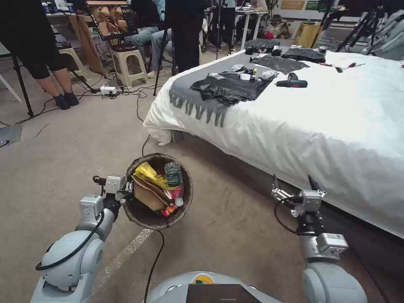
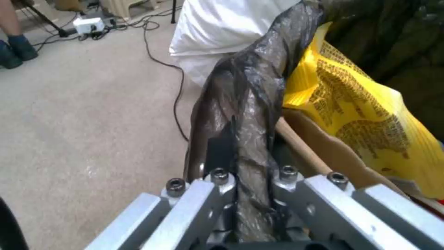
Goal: Pick up the trash bin, then pick up the garbage from the floor and place it into the trash bin.
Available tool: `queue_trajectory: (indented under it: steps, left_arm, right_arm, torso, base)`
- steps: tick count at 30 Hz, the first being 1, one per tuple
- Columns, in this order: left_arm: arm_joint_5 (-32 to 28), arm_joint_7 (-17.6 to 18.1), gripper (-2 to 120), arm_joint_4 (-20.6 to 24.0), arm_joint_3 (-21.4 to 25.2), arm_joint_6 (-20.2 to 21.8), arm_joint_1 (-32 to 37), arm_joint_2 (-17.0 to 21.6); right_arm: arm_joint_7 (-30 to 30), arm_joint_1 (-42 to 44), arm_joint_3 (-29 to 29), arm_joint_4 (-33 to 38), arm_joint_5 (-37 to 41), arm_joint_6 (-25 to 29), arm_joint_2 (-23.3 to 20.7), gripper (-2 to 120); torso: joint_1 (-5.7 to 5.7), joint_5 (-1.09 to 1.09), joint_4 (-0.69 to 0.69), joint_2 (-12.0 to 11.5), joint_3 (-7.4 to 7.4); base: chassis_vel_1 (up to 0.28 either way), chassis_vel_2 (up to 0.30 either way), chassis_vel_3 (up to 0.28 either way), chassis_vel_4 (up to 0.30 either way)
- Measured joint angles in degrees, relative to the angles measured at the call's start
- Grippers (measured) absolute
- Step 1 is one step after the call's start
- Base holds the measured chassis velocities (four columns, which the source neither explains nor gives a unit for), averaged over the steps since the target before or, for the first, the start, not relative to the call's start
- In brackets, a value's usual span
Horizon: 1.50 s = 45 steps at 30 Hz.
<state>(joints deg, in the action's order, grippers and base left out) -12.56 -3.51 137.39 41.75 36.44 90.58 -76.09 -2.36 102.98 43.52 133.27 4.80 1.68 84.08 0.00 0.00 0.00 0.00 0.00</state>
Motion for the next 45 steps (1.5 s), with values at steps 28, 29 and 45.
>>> queue_trajectory:
  steps: [28,29,45]
  left_arm:
    - [-0.17,-0.30,3,0.70,0.42,0.31,0.59,-0.19]
    - [-0.17,-0.30,3,0.74,0.41,0.31,0.58,-0.18]
    - [-0.18,-0.42,3,1.28,0.49,0.33,0.79,-0.43]
  right_arm:
    - [0.33,0.46,1.66,-0.18,1.73,0.93,1.18,100]
    - [0.33,0.44,1.63,-0.16,1.73,0.90,1.17,100]
    - [0.30,0.18,1.85,-0.09,1.76,0.60,0.91,100]
  torso:
    - [0.00,0.00,0.00,0.00,0.00]
    - [0.00,0.00,0.01,0.00,0.00]
    - [0.00,0.00,-0.01,0.00,0.01]
  base:
    - [0.008,0.009,0.008,0.008]
    - [0.045,0.067,0.054,0.051]
    - [0.055,0.058,0.057,0.059]
